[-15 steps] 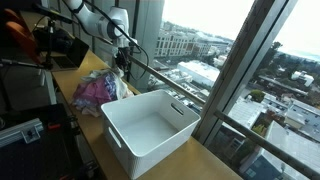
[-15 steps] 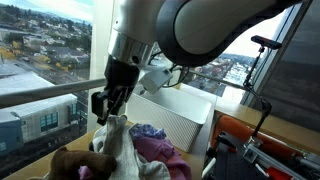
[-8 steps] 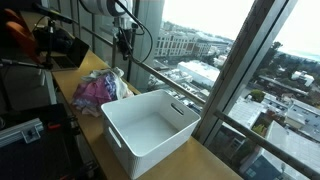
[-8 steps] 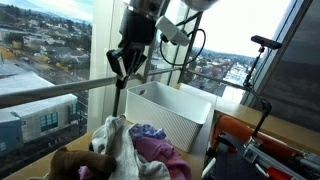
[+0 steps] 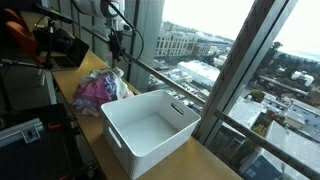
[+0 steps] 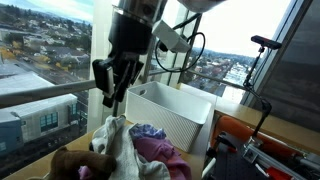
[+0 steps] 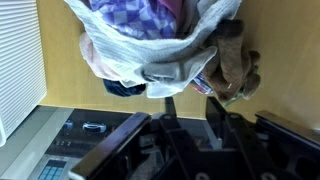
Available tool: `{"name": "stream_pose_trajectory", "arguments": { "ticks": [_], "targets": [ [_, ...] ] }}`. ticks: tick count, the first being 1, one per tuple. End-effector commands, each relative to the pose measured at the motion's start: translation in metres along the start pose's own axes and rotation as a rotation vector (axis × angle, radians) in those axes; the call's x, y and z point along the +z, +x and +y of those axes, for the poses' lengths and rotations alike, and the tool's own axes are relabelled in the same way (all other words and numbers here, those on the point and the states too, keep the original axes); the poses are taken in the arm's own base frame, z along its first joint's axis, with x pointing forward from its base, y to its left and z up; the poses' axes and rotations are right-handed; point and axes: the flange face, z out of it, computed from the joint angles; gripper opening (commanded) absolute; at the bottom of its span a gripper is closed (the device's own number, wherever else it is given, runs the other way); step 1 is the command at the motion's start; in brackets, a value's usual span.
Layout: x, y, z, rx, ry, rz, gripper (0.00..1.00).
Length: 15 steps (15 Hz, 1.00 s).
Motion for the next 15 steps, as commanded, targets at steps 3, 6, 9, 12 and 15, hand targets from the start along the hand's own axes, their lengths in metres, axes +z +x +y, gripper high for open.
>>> {"name": "stream_pose_trajectory", "arguments": {
  "ticks": [3,6,9,12,15],
  "targets": [
    [0.058,-0.007,-0.014,-0.031,-0.018,-0.039,0.83],
    [0.078,-0.006,0.002,-0.025,-0.039,-0.046,1.0],
    [0.084,-0.002,0.014,-0.008,-0.05,-0.048,0.75],
    [0.085,-0.003,0.015,-0.004,-0.047,-0.05,0.65],
    [0.086,-0.005,0.016,0.0,-0.043,-0.053,0.42]
  ]
}}
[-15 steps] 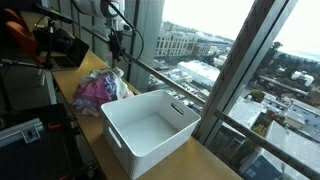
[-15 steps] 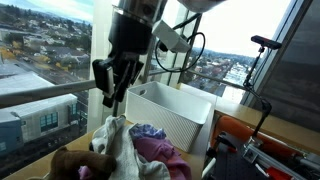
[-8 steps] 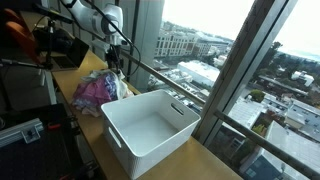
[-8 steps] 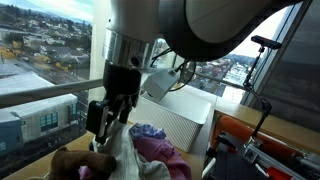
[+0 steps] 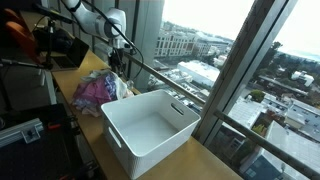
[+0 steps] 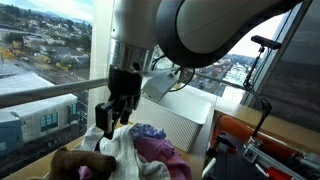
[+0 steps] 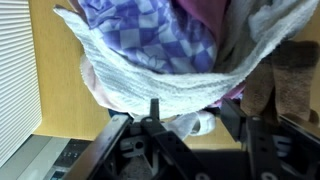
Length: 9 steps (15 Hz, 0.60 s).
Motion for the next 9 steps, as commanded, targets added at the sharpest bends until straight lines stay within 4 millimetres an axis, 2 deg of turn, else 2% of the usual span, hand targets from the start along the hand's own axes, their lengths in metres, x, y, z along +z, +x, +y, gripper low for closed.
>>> {"name": "stream_pose_trajectory", "arguments": {
  "ticks": [1,4,6,9],
  "targets": [
    [0.0,0.0,0.002,0.003,0.004,0.012,0.35],
    [0.002,-0.004,0.004,0.006,0.004,0.006,0.12],
    [0.005,-0.008,0.004,0.005,0.003,0.004,0.0],
    [0.007,-0.013,0.002,0.002,-0.001,-0.004,0.0]
  ]
}}
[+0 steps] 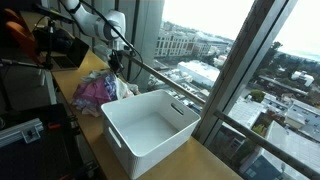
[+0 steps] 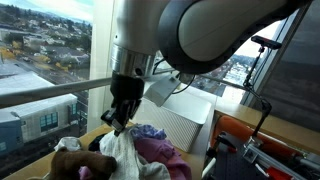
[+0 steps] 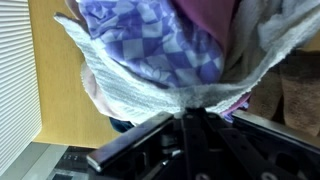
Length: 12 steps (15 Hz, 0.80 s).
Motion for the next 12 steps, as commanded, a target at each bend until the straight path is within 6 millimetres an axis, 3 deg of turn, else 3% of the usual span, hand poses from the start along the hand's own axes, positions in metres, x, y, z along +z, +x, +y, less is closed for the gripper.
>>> {"name": "stream_pose_trajectory", "arguments": {
  "ticks": [1,5,7,12],
  "targets": [
    [-0.003,-0.008,-0.001,0.0,0.0,0.008,0.01],
    [-0.019,-0.011,-0.003,0.004,0.002,0.024,0.01],
    [-0.04,-0.011,-0.003,0.013,0.008,0.045,0.01],
    [-0.124,-0.009,0.01,0.032,0.014,0.146,0.01]
  ]
}}
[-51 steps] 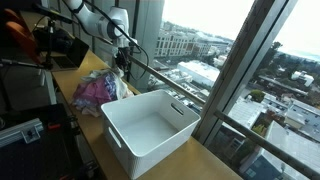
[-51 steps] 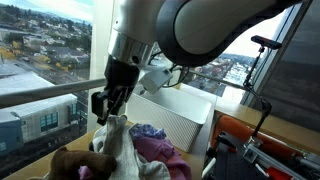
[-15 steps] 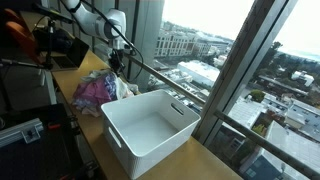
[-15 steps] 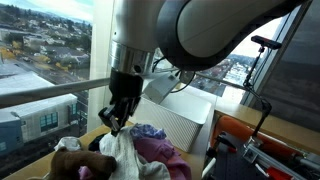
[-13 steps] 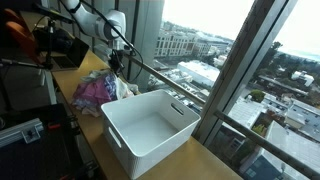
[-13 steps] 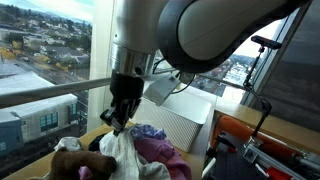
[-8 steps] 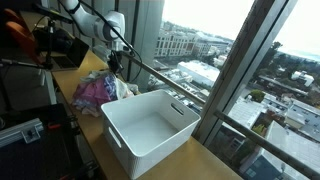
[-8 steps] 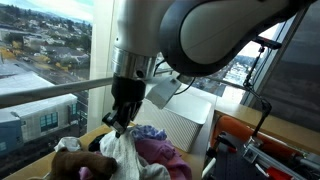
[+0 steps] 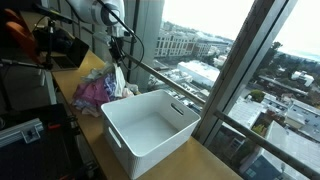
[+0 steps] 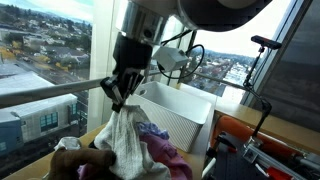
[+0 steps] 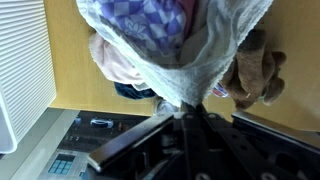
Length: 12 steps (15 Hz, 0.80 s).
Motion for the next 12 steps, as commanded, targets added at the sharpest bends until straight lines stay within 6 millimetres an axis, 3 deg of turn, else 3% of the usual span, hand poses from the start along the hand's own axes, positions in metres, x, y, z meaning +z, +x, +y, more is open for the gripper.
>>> {"name": "stream_pose_trajectory", "arguments": {
  "ticks": [1,5,9,12],
  "targets": [
    [-0.065,-0.005,0.011,0.021,-0.001,0.065,0.01],
    [-0.135,-0.004,0.047,0.059,-0.012,0.143,0.01],
    [-0.225,-0.005,0.111,0.155,-0.032,0.268,0.01],
    [-0.284,-0.016,0.174,0.25,-0.064,0.351,0.01]
  ]
}}
